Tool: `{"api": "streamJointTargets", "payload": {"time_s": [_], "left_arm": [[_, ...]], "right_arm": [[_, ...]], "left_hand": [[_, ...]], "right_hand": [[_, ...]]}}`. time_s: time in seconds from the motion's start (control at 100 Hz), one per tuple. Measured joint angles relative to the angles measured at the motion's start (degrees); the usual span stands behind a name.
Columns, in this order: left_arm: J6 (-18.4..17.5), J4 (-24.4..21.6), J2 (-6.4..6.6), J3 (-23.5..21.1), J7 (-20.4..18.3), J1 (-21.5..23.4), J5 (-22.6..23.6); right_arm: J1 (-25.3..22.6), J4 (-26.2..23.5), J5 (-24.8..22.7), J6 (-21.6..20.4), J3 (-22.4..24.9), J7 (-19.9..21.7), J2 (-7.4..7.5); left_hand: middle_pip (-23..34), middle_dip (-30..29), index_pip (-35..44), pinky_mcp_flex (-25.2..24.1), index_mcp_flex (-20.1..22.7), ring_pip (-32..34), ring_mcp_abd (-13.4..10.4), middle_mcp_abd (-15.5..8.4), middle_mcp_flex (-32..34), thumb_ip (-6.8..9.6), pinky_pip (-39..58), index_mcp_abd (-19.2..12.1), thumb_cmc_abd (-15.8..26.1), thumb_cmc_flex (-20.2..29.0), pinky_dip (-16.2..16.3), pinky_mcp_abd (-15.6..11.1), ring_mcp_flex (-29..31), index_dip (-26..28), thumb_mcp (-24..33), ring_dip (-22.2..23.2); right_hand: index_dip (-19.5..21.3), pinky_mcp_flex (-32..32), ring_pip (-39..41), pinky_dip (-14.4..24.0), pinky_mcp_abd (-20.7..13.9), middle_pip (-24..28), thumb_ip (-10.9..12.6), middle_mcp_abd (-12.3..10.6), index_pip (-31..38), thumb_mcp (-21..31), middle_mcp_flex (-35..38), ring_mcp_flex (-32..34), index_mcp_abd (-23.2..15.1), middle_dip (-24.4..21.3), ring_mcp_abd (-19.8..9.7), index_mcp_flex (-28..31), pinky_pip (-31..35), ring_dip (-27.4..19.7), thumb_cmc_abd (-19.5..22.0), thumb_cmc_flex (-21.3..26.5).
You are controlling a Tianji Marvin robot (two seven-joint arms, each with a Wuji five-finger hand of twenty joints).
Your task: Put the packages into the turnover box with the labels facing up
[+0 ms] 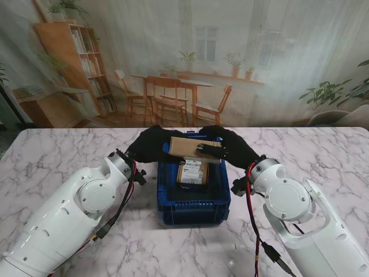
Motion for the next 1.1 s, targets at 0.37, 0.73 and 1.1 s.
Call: {"api": "streamJointTargets", "payload": {"time_s": [0.37,0.73,1.1], "left_arm": [[0.35,-0.22,-0.29,0.17,0.38,-0.02,-0.5],[2.41,-1.19,-0.25,-0.04,-1.97,0.24,-2.94],[3.8,-2.71,-0.15,-0.1,-5.06,0.4,-6.48]], "right_arm": [[-1.42,0.03,1.22,-2.94,1.12,-2.26,-0.41],[-9.1,-1.92,-3.39,-17.08,8.57,-8.78,-1.37],[-14.73,2.62,-14.5,-29.33,12.04,-18.2,-1.37]], "left_hand": [[0.15,0.07,0.26,0.02,0.02,0.45,0.0,0.0,0.06,0.0,0.04,0.0,0.01,-0.01,0.0,0.0,0.7,0.0,0.0,0.0],[0.16,0.08,0.41,0.02,0.02,0.45,0.0,-0.07,0.07,0.0,0.04,0.0,0.02,-0.01,0.0,0.0,0.7,0.0,-0.01,0.0],[0.17,0.09,0.47,-0.13,0.02,0.45,0.0,-0.12,0.07,-0.01,0.04,0.0,0.06,-0.01,-0.04,0.0,0.69,0.0,-0.01,-0.15]], "right_hand": [[-0.8,-2.23,-2.73,-0.65,0.66,-1.28,0.04,-0.09,-2.03,-2.34,-3.24,-1.71,-0.02,-0.64,-0.67,-4.8,-3.91,-1.3,0.08,-2.87],[-0.81,-2.8,-4.14,-0.68,0.68,-1.28,0.04,-0.78,-2.03,-2.23,-4.31,-2.27,-0.02,-0.64,-1.41,-4.81,-5.6,-1.96,-2.4,-3.5],[-1.6,-2.74,-5.7,-0.68,0.68,-1.28,0.04,-3.33,-4.62,-0.37,-5.13,-2.13,-0.03,-1.33,-2.24,-5.56,-6.89,-2.67,-12.44,-3.44]]}}
